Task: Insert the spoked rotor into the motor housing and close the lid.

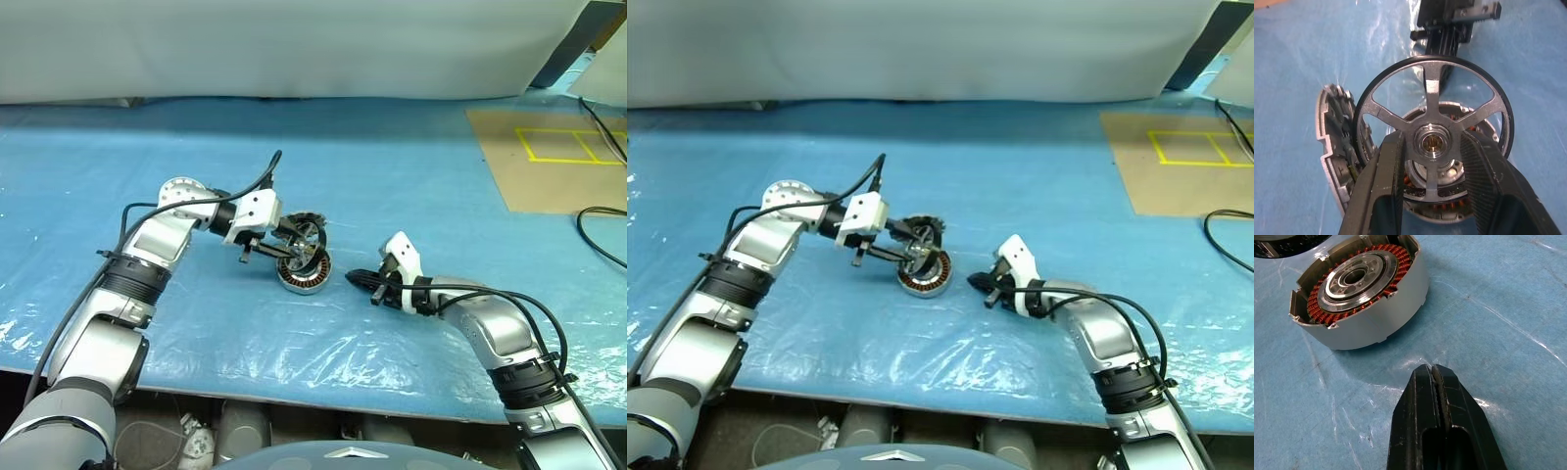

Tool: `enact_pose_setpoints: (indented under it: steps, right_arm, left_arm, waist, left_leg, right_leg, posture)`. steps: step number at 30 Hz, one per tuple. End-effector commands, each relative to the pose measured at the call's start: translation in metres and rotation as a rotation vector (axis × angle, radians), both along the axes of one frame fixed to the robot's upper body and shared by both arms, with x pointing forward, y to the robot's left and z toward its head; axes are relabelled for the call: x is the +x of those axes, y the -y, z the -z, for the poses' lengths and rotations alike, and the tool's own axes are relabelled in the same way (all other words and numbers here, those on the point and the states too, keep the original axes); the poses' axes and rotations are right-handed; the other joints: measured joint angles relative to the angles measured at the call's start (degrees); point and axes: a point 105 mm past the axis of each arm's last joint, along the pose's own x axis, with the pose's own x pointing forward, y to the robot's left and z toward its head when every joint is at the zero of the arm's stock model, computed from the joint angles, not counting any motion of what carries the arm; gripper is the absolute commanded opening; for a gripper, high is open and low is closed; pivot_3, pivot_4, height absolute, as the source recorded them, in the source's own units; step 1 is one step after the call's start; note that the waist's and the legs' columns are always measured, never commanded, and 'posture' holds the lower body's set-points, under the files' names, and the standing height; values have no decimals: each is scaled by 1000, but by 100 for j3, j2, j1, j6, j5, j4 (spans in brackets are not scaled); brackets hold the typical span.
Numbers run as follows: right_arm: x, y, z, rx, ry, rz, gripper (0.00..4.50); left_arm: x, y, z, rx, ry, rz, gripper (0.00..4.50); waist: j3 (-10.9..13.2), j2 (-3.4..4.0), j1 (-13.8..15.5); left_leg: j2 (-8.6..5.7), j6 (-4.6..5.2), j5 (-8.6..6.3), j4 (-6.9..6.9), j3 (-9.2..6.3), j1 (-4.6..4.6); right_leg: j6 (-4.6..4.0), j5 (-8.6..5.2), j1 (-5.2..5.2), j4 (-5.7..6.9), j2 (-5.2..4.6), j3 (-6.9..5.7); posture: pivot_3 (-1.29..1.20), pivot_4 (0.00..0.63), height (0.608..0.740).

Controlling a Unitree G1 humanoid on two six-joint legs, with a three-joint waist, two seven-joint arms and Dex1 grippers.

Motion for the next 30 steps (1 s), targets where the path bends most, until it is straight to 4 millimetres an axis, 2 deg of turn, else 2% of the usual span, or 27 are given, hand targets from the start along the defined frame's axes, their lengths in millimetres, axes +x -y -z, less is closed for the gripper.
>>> enact_pose_setpoints:
  steps: [1, 11, 17, 22, 30]
  right_arm:
    - [-2, 2, 4, -15, -12, 9, 0]
    - [-1, -1, -10, -15, -1, 12, 0]
    - [-4, -2, -12, -24, -5, 8, 0]
    - [-3, -5, -19, -23, 0, 9, 0]
    - [-7, -6, -19, -34, -4, 7, 0]
  left_arm:
    - [0, -7, 3, 51, 41, 20, 1350]
    - [-2, -2, 11, 58, 26, 33, 1350]
    - [-5, -7, 18, 80, 10, 36, 1350]
    - [-2, -7, 19, 70, 5, 7, 1350]
    - [8, -9, 17, 73, 32, -45, 1350]
  waist:
    - [0, 0, 4]
    - [0, 0, 11]
    - [0, 0, 10]
    - [0, 0, 10]
    - [0, 0, 14]
  left_leg:
    - [0, 0, 0, 0, 0, 0]
    - [4, 0, 0, 1, 0, 0]
    - [3, 0, 0, -4, 0, 0]
    - [3, 0, 0, -7, 0, 0]
    - [2, -1, 0, -10, 0, 0]
  right_leg:
    - [0, 0, 0, -1, 0, 0]
    - [0, 0, 0, -2, -4, 1]
    - [1, 0, -1, -4, -4, 1]
    - [1, 0, -1, -7, -4, 0]
    - [2, 0, -1, -10, -4, 1]
  posture:
    - [0, 150, 740]
    - [0, 150, 740]
    - [0, 150, 740]
    - [0, 150, 740]
    - [0, 150, 740]
